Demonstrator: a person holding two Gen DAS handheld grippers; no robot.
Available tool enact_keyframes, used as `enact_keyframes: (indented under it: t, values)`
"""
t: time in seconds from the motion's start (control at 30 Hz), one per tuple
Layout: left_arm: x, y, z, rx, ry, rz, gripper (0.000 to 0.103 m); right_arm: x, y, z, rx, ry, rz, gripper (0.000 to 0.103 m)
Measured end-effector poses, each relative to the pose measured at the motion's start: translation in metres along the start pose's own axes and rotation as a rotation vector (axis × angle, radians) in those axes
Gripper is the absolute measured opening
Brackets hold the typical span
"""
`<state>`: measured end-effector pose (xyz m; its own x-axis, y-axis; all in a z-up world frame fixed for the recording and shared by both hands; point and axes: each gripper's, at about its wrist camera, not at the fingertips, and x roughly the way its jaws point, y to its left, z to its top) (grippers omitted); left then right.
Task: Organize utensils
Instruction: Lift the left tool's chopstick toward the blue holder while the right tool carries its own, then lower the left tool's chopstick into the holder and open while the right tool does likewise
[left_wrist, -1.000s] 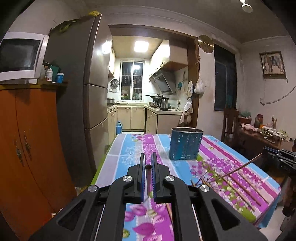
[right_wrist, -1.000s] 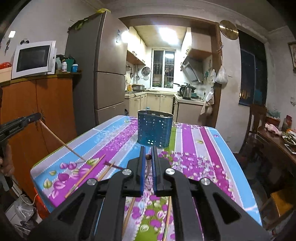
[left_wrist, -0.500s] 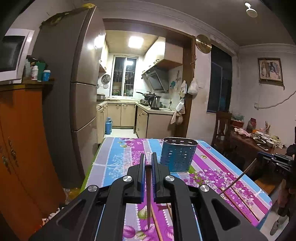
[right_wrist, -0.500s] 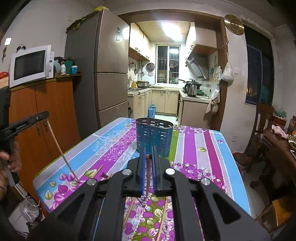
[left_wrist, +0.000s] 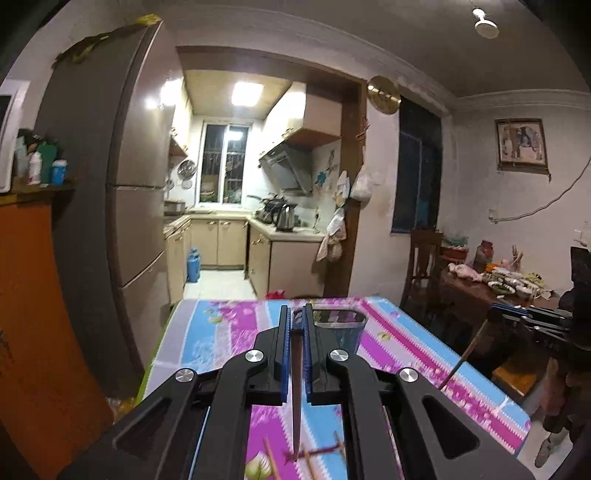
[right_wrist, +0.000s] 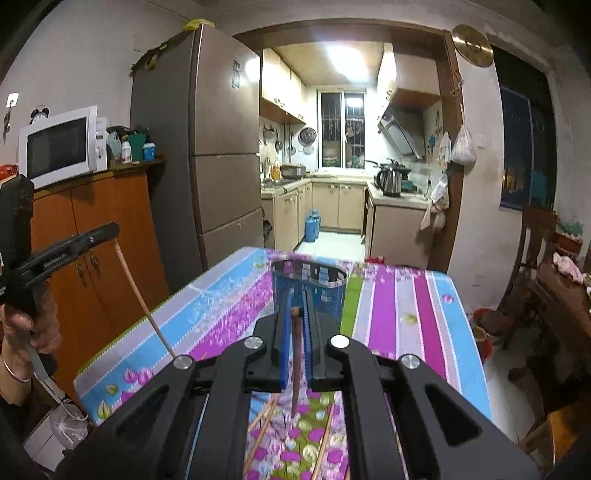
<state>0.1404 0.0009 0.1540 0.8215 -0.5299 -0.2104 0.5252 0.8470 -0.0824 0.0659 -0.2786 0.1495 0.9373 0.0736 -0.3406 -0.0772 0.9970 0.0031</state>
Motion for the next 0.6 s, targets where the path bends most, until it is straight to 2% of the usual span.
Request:
enact_keyframes:
  t: [0.1,0.33,0.53,0.6]
  values:
    - [0.016,-0.009,0.025,0.006,-0.042,-0.028,0.007,0.007,-0.002,0.025,-0.005,-0.038,0.005,0.005]
    - [0.069,-0.030,0.085,0.051,-0.144,-0.030,0.008,0.036,-0.011,0.084,-0.019,-0.139,-0.029,0.005]
    - [0.125,-0.034,0.119,0.041,-0.218,-0.029,0.007,0.077,-0.027,0.123,-0.021,-0.194,-0.081,0.005]
    - [0.147,-0.033,0.124,0.032,-0.217,-0.025,0.007,0.094,-0.035,0.127,-0.007,-0.196,-0.091,0.005]
